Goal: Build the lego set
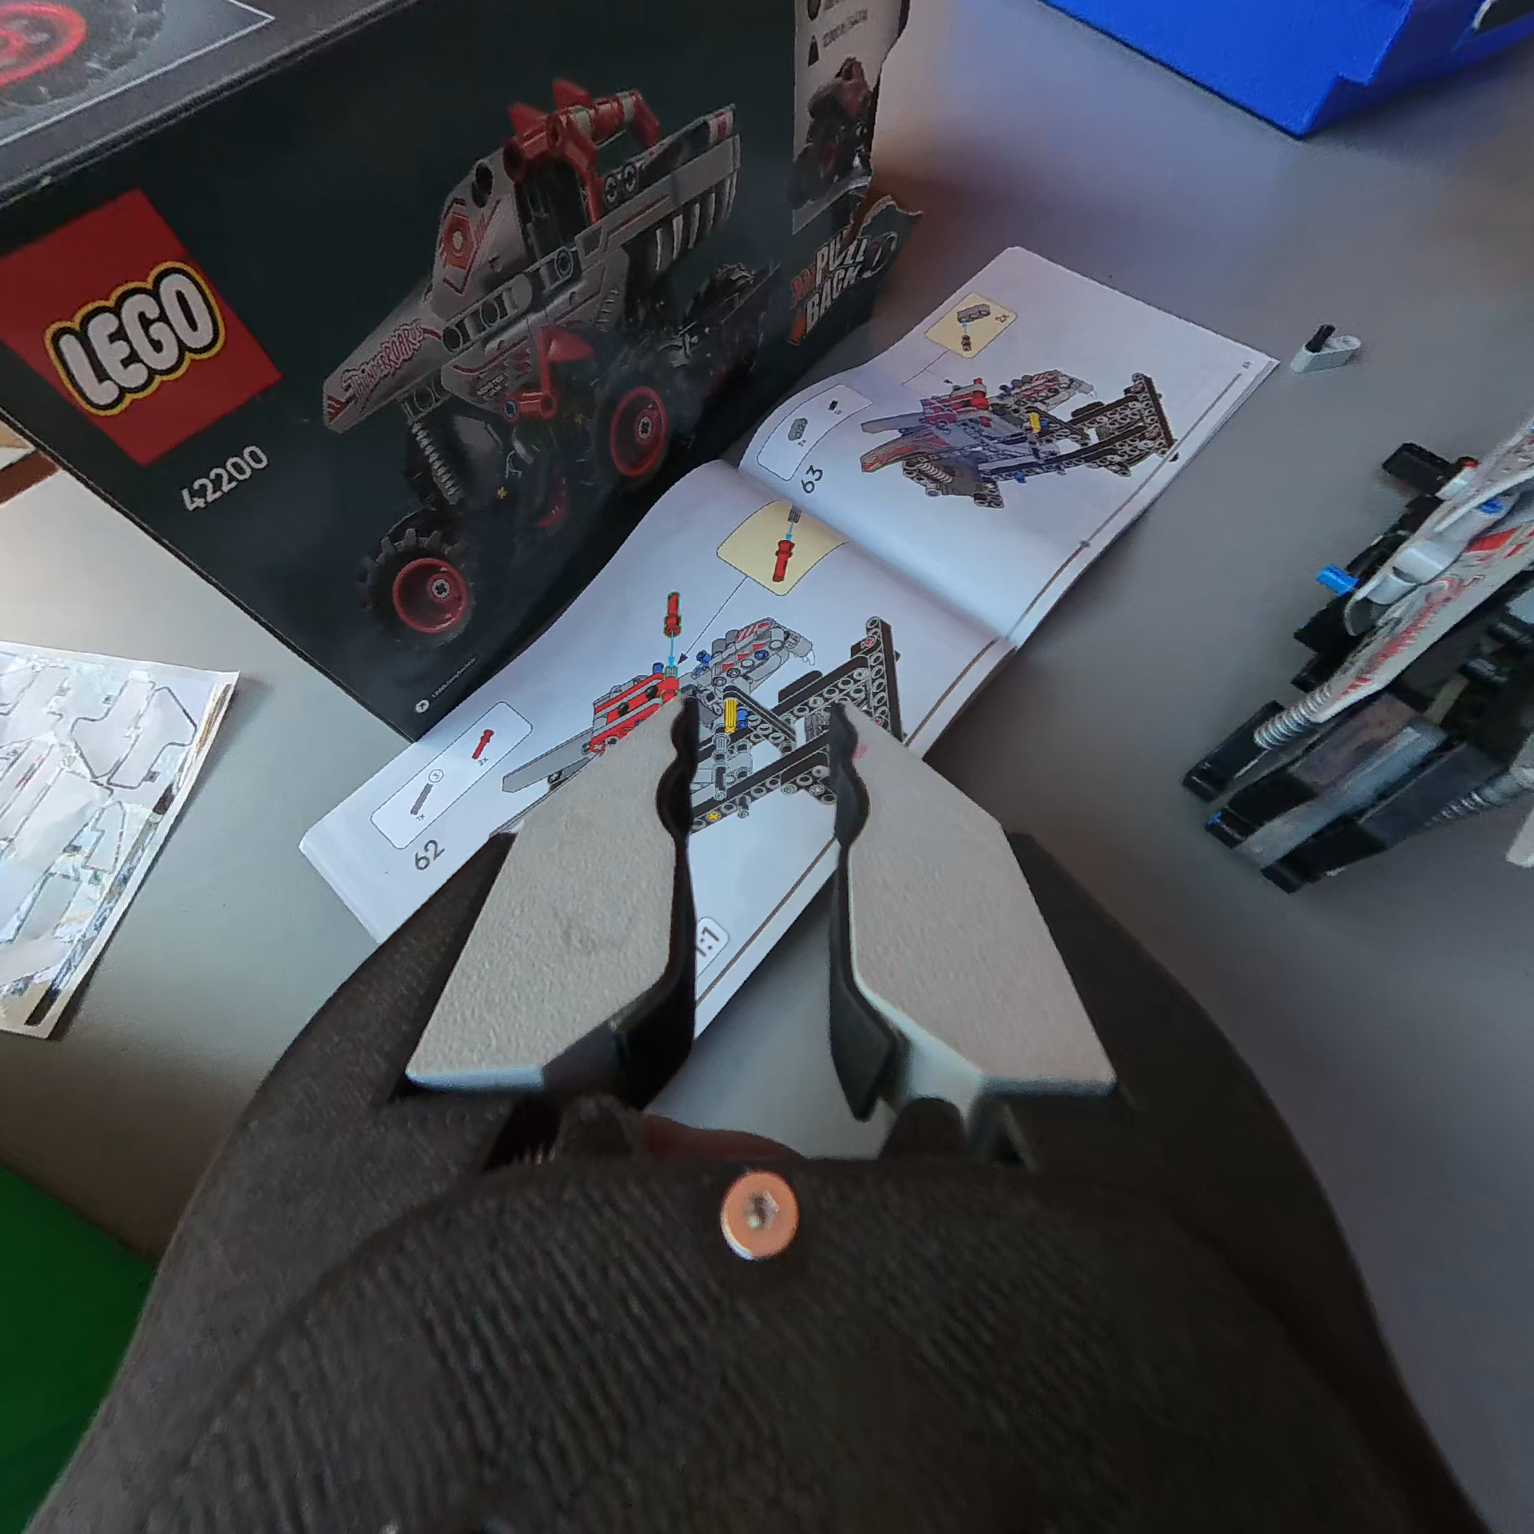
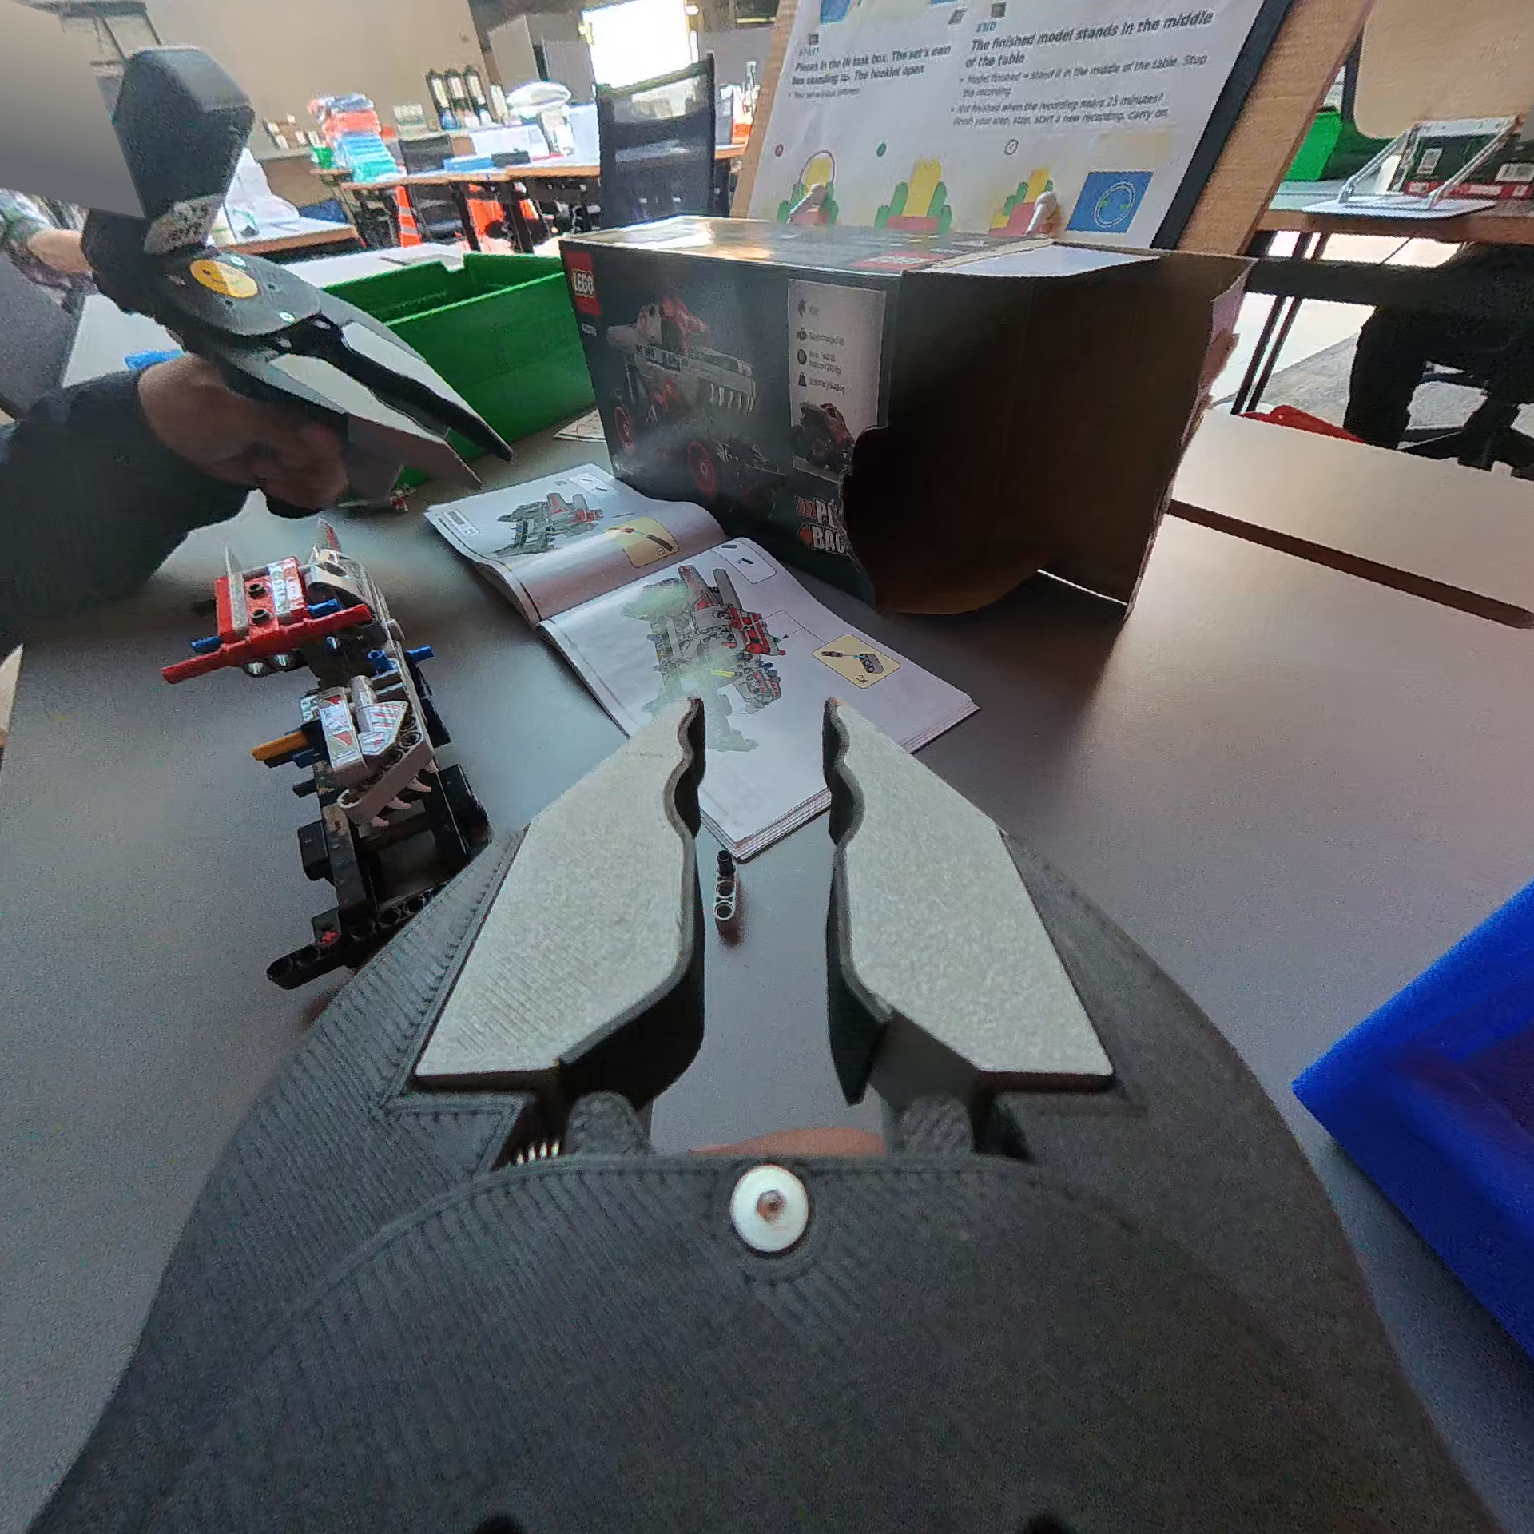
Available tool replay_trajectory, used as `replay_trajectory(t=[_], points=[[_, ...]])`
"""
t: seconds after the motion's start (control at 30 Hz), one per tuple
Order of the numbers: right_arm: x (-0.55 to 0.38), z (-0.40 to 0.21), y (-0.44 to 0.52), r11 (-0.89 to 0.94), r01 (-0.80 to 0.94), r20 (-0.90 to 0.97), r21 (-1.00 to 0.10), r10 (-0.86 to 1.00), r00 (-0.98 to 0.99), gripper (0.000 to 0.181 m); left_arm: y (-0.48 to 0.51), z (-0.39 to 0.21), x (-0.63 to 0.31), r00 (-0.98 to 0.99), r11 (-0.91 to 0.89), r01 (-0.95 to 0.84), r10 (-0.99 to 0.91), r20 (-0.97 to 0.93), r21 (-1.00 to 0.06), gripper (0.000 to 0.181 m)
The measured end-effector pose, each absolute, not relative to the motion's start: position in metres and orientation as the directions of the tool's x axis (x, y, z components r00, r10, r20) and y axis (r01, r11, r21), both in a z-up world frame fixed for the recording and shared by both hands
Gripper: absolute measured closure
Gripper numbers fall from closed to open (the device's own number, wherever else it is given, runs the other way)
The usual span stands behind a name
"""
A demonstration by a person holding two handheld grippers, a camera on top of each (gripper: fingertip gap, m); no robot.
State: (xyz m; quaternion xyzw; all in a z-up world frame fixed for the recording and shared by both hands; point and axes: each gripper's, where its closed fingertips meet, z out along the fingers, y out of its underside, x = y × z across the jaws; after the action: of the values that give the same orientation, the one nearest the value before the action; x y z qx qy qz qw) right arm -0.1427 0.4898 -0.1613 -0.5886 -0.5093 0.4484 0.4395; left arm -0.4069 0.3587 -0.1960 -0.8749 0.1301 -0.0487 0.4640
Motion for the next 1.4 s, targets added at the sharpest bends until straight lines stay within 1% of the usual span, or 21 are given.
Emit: replay_trajectory(t=[0.2,0.3,0.4,0.5,0.67,0.73,0.83,0.93,1.03,1.17,1.3,1.4], points=[[-0.144,-0.164,0.486,-0.078,0.219,-0.066,-0.973,0.996,0.061,0.156,0.358,-0.196,-0.401,0.954,-0.523,-0.197,-0.298,-0.039,-0.829,0.153],[-0.147,-0.166,0.477,-0.060,0.230,-0.058,-0.971,0.998,0.015,0.155,0.355,-0.190,-0.388,0.931,-0.496,-0.189,-0.366,0.007,-0.847,0.150],[-0.149,-0.167,0.458,-0.026,0.234,-0.045,-0.972,0.996,-0.076,0.154,0.345,-0.183,-0.364,0.873,-0.472,-0.175,-0.480,0.085,-0.864,0.144],[-0.150,-0.170,0.426,-0.018,0.258,-0.084,-0.966,0.966,-0.246,0.154,0.323,-0.185,-0.333,0.758,-0.469,-0.232,-0.636,0.143,-0.852,0.136],[-0.156,-0.187,0.388,0.059,0.323,-0.072,-0.945,0.922,-0.380,0.151,0.308,-0.192,-0.304,0.671,-0.446,-0.291,-0.726,0.151,-0.846,0.128],[-0.159,-0.190,0.376,0.092,0.338,-0.060,-0.937,0.908,-0.414,0.149,0.308,-0.197,-0.295,0.668,-0.445,-0.308,-0.731,0.142,-0.841,0.131],[-0.161,-0.195,0.367,0.129,0.352,-0.040,-0.927,0.900,-0.434,0.149,0.305,-0.202,-0.285,0.643,-0.437,-0.347,-0.755,0.129,-0.830,0.130],[-0.161,-0.195,0.366,0.134,0.351,-0.037,-0.927,0.898,-0.439,0.147,0.298,-0.208,-0.279,0.612,-0.436,-0.381,-0.780,0.131,-0.815,0.130],[-0.163,-0.195,0.368,0.129,0.353,-0.040,-0.927,0.899,-0.435,0.150,0.291,-0.210,-0.271,0.572,-0.427,-0.395,-0.807,0.146,-0.814,0.129],[-0.167,-0.195,0.370,0.117,0.356,-0.050,-0.927,0.903,-0.426,0.151,0.295,-0.219,-0.268,0.588,-0.412,-0.444,-0.804,0.088,-0.796,0.129],[-0.169,-0.196,0.368,0.150,0.349,-0.015,-0.925,0.904,-0.427,0.153,0.301,-0.220,-0.263,0.594,-0.371,-0.458,-0.804,0.032,-0.808,0.144],[-0.167,-0.195,0.363,0.169,0.339,-0.002,-0.925,0.893,-0.450,0.156,0.302,-0.220,-0.264,0.588,-0.358,-0.453,-0.808,0.029,-0.816,0.145]])
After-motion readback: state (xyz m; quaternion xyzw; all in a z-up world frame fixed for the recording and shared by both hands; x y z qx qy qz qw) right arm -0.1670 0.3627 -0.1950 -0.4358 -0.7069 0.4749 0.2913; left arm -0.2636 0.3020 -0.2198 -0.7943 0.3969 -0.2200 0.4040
